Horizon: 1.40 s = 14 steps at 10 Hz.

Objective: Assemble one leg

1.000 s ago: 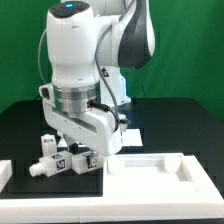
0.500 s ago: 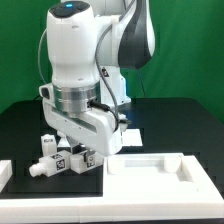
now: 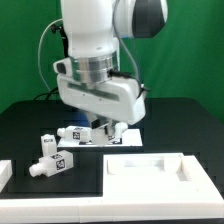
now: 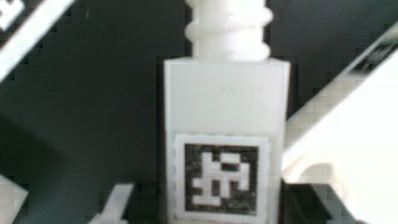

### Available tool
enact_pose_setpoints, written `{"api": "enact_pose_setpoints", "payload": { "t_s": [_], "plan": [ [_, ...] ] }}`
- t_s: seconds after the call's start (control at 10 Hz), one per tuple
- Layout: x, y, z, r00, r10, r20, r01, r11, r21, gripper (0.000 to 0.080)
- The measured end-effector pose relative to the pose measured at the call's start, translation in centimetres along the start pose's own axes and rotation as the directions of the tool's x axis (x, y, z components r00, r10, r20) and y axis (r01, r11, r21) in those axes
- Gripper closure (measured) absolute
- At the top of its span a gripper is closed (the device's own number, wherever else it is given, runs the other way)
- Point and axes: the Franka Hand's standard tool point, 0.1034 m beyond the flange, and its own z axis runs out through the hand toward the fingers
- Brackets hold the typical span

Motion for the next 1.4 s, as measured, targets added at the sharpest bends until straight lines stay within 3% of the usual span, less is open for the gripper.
{"api": "enact_pose_setpoints", "payload": {
  "t_s": [0.2, 0.3, 0.6, 0.7, 0.8, 0.9, 1.0, 1.2, 1.4],
  "plan": [
    [-3.6, -2.8, 0.1, 0.998, -0.056, 0.002, 0.056, 0.998, -0.003, 0.0518],
    [-4.1, -3.3, 0.1, 1.0, -0.007, -0.002, 0.007, 1.0, -0.004, 0.0518],
    [-4.1, -3.2, 0.2, 1.0, -0.025, -0.001, 0.025, 1.0, -0.006, 0.0518],
    [-4.4, -3.3, 0.4, 0.999, -0.038, -0.009, 0.038, 0.999, -0.018, 0.0518],
    [-6.0, -4.2, 1.1, 0.993, -0.116, -0.029, 0.114, 0.992, -0.055, 0.0518],
    [-7.1, -4.6, 1.8, 0.986, -0.164, -0.028, 0.162, 0.985, -0.066, 0.0518],
    [-7.5, -4.7, 2.8, 0.977, -0.207, -0.043, 0.204, 0.977, -0.069, 0.0518],
    [-9.7, -4.6, 5.2, 0.959, -0.281, -0.043, 0.276, 0.957, -0.094, 0.0518],
    [-10.7, -4.2, 7.4, 0.951, -0.297, -0.084, 0.29, 0.953, -0.094, 0.0518]
  ]
}}
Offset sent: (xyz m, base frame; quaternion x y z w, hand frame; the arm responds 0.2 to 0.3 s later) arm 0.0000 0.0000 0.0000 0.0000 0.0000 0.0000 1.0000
